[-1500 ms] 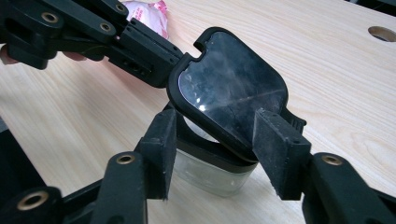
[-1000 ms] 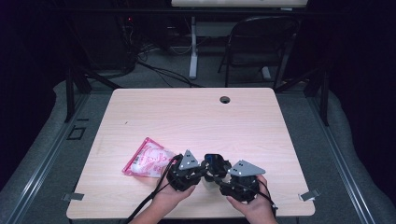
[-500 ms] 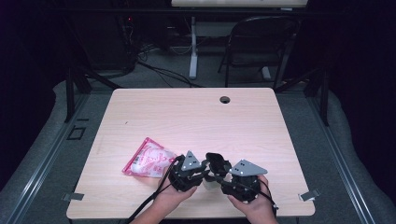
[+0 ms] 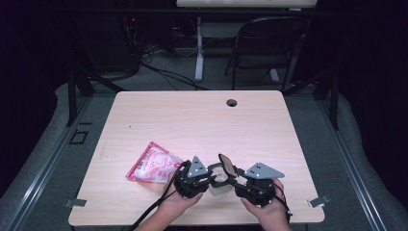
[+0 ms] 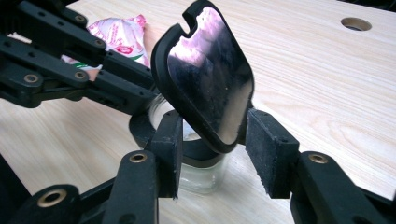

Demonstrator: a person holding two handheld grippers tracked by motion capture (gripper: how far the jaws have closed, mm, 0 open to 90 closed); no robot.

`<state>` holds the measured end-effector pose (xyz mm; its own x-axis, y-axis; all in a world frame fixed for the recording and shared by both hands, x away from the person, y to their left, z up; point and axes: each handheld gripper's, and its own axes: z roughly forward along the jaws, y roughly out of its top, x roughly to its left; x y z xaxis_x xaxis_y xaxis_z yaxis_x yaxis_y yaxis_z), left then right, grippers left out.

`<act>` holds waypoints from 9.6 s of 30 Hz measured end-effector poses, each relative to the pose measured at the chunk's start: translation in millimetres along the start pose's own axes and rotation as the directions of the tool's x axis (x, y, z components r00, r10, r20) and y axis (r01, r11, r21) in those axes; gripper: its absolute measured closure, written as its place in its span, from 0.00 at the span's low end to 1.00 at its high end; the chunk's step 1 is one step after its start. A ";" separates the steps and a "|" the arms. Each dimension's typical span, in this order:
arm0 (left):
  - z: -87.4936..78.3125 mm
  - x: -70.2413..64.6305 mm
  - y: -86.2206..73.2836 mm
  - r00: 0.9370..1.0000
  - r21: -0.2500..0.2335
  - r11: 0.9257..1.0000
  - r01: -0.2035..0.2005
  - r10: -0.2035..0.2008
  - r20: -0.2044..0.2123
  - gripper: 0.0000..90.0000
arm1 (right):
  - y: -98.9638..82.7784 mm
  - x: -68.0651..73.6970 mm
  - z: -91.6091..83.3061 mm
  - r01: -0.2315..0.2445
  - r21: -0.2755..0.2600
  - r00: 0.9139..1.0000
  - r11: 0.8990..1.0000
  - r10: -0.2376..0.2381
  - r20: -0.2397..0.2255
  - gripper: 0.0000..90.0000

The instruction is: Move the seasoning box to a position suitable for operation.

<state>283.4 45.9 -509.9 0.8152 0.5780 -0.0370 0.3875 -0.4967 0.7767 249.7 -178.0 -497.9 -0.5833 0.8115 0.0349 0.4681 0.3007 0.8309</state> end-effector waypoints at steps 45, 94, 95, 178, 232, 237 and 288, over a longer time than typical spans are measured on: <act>-12.4 8.2 -2.0 0.999 -0.026 0.999 0.043 -0.043 -0.012 0.76 | -6.4 -24.2 3.7 -0.131 -0.027 0.991 0.991 0.131 0.003 0.93; -103.8 90.6 -103.5 0.946 -0.028 0.976 0.215 -0.216 -0.243 0.40 | -5.2 -31.3 11.9 -0.178 -0.051 0.984 0.983 0.177 -0.036 0.67; -104.0 91.3 -105.0 0.945 -0.027 0.976 0.214 -0.214 -0.246 0.40 | -5.4 -31.5 11.9 -0.179 -0.051 0.983 0.983 0.177 -0.038 0.67; -36.7 100.9 -108.1 0.923 0.071 0.997 0.037 -0.007 -0.384 0.80 | -14.3 -34.8 13.2 -0.213 -0.058 0.976 0.975 0.210 -0.064 0.63; -68.5 118.9 -103.8 0.936 -0.085 0.973 0.214 -0.229 -0.266 1.00 | -13.1 -27.3 6.7 -0.177 -0.075 0.982 0.981 0.171 -0.079 0.64; -66.1 115.1 -102.6 0.938 -0.057 0.983 0.172 -0.181 -0.296 1.00 | -13.5 -27.9 6.9 -0.177 -0.071 0.982 0.982 0.172 -0.074 0.64; -117.9 131.9 -68.4 0.923 -0.067 0.994 0.084 -0.102 -0.371 1.00 | -12.4 -27.8 6.8 -0.157 -0.075 0.986 0.985 0.152 -0.072 0.59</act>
<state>313.7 232.4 -493.8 0.5529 0.8246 0.1196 0.4247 -0.4024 0.8110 264.6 -200.9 -513.0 -0.5520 0.8094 0.2006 0.5029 0.1313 0.8543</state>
